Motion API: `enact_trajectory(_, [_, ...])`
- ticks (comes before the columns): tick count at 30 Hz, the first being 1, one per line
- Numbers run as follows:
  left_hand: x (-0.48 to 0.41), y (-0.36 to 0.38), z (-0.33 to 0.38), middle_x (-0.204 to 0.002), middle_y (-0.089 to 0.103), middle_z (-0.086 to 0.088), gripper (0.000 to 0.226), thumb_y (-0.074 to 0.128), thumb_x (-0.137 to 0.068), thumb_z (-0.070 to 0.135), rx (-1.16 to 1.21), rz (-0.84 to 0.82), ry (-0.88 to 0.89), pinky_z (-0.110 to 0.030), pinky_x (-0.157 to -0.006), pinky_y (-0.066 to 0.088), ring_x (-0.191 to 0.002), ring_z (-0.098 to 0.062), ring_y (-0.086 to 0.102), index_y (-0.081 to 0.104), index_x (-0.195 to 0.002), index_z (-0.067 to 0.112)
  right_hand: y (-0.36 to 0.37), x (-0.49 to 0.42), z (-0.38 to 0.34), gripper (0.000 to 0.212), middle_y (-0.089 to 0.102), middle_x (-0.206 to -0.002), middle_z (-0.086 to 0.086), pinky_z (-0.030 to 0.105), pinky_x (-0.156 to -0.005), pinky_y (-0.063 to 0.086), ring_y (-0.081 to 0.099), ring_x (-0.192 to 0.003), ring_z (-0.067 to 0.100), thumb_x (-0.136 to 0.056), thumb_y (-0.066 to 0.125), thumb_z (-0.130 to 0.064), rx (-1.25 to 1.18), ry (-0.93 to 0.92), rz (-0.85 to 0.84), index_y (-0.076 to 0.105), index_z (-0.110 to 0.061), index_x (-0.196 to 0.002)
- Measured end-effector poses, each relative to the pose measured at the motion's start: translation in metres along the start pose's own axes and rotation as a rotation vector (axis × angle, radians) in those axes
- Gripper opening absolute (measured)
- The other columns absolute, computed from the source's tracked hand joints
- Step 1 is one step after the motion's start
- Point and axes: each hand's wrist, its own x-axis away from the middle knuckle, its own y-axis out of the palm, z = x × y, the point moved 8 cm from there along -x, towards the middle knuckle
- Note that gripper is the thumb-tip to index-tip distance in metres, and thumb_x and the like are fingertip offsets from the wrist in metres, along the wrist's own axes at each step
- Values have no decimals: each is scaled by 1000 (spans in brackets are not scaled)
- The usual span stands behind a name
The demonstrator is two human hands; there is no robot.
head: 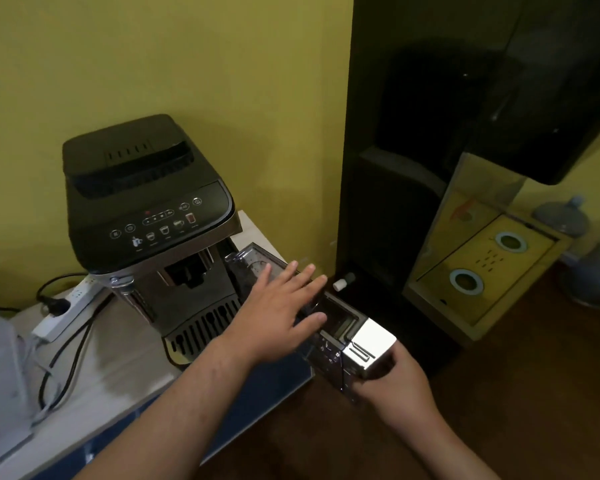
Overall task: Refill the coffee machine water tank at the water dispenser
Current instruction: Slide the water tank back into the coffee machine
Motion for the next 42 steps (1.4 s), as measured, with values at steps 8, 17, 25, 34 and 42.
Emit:
enact_trajectory(8, [3, 5, -27, -163, 8, 9, 73, 5, -87, 74, -2, -10, 109, -48, -121, -5, -151, -11, -4, 8, -151, 40, 34, 15, -1, 69, 58, -93, -20, 9, -63, 41, 57, -95, 0, -66, 86, -2, -58, 28, 72, 46, -48, -99])
enact_trajectory(17, [0, 2, -40, -163, 13, 10, 64, 18, -91, 62, 64, -5, 181, -47, -121, -4, -150, -8, 0, 19, -151, 40, 52, 21, -2, 65, 62, -97, -16, 8, -59, 44, 59, -95, 2, -68, 84, -1, -135, 48, 134, 48, -43, -103])
enact_trajectory(25, [-2, -1, -52, -162, 15, 9, 63, 22, -92, 60, 77, 2, 191, -45, -122, -4, -150, -8, 2, 22, -151, 40, 62, 15, -7, 63, 63, -95, -15, 6, -56, 45, 58, -89, -4, -66, 84, -1, -151, 22, 152, 52, -40, -103])
enact_trajectory(34, [-7, -5, -64, -162, 18, 10, 64, 23, -90, 58, 77, 2, 186, -45, -122, -3, -150, -7, 4, 25, -150, 38, 76, 9, -11, 59, 62, -98, -16, 2, -53, 45, 54, -84, -7, -68, 84, -1, -202, 19, 125, 54, -33, -109])
enact_trajectory(42, [-7, -8, -74, -161, 20, 9, 65, 26, -87, 53, 83, 23, 173, -45, -122, -3, -149, -7, 6, 28, -150, 36, 87, 6, -19, 57, 62, -95, -16, 4, -56, 47, 57, -82, -7, -68, 83, -1, -223, -4, 131, 53, -37, -100])
